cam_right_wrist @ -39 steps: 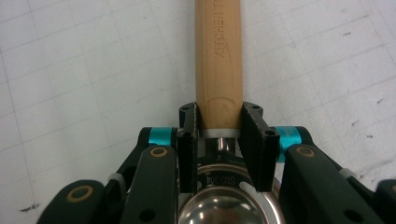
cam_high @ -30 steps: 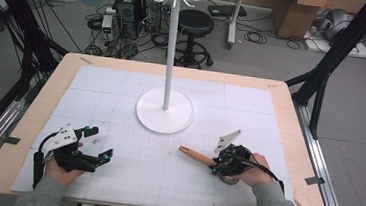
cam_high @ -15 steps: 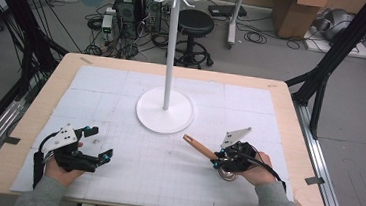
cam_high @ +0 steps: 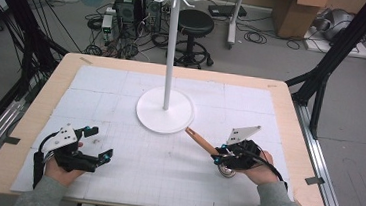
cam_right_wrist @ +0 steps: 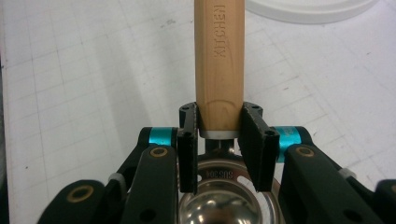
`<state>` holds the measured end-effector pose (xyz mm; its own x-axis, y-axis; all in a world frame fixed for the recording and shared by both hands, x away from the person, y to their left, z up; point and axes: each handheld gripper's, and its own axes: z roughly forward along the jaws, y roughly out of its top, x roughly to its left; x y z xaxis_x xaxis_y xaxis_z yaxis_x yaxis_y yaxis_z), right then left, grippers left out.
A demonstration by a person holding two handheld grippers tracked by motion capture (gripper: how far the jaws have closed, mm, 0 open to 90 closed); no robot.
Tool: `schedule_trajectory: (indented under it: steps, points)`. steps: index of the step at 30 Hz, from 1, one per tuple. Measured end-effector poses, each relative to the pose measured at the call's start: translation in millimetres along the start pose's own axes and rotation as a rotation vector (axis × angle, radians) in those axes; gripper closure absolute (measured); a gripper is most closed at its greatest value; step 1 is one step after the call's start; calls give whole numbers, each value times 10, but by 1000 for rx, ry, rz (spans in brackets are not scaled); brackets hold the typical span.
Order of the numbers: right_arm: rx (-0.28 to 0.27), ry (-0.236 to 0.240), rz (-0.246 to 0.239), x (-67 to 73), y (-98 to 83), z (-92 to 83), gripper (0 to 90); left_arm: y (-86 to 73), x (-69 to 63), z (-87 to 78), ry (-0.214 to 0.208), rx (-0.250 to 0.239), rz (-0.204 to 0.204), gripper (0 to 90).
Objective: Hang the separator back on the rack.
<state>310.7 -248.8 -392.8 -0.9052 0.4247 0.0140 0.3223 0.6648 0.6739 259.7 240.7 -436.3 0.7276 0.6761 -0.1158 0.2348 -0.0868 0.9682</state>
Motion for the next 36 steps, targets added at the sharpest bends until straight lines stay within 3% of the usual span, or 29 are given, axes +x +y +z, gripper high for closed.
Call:
schedule_trajectory:
  steps: [8, 25, 36]
  points:
    - [-50, 4, 25, -13, 8, -51, 699, 0, -1, -1, 0, -2, -1, 17]
    - [-225, -20, 80, -69, 53, -233, 698, 4, -3, -7, 0, -5, 0, 18]
    - [-279, -39, 95, -54, 159, -323, 698, 10, -1, -14, 7, -21, -2, 18]
